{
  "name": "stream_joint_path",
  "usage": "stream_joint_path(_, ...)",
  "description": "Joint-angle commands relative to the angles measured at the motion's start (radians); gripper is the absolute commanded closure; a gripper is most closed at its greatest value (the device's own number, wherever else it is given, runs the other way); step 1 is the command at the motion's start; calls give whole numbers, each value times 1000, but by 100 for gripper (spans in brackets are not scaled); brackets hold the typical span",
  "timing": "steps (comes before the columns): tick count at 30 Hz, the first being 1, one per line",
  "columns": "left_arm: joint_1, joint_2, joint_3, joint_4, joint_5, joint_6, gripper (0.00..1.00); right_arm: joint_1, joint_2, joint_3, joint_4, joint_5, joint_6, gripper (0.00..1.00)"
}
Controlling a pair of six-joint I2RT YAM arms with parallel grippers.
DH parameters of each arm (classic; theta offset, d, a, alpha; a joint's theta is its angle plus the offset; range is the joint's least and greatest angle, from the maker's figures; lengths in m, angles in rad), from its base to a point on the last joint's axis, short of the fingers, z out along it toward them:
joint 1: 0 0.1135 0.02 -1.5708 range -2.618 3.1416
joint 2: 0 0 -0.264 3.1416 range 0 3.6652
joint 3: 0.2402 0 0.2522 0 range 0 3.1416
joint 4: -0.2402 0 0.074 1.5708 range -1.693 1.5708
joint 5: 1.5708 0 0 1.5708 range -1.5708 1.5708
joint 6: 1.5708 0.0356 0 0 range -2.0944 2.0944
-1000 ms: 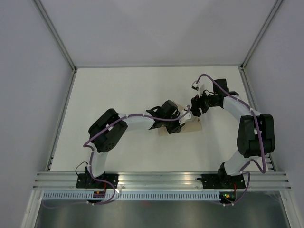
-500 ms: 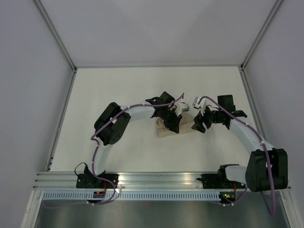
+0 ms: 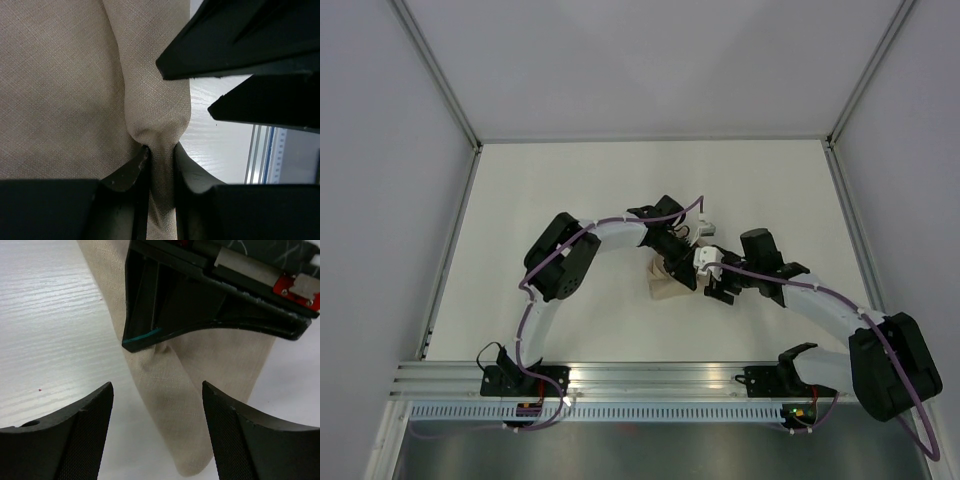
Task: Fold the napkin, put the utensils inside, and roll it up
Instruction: Roll the napkin with the utensil
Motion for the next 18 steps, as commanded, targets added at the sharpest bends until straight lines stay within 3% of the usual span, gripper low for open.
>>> stream_joint_path(1,1,88,-29,-149,-70,-18,97,43,-13,-18,92,43,-28,23)
stream_joint_path(9,5,99,-15,-154,-63,-21,96,143,33,-64,140,128,-48,26)
stream_joint_path(18,5,112,11,-178,-28,-7,94,164,93,-100,269,217,-54,37)
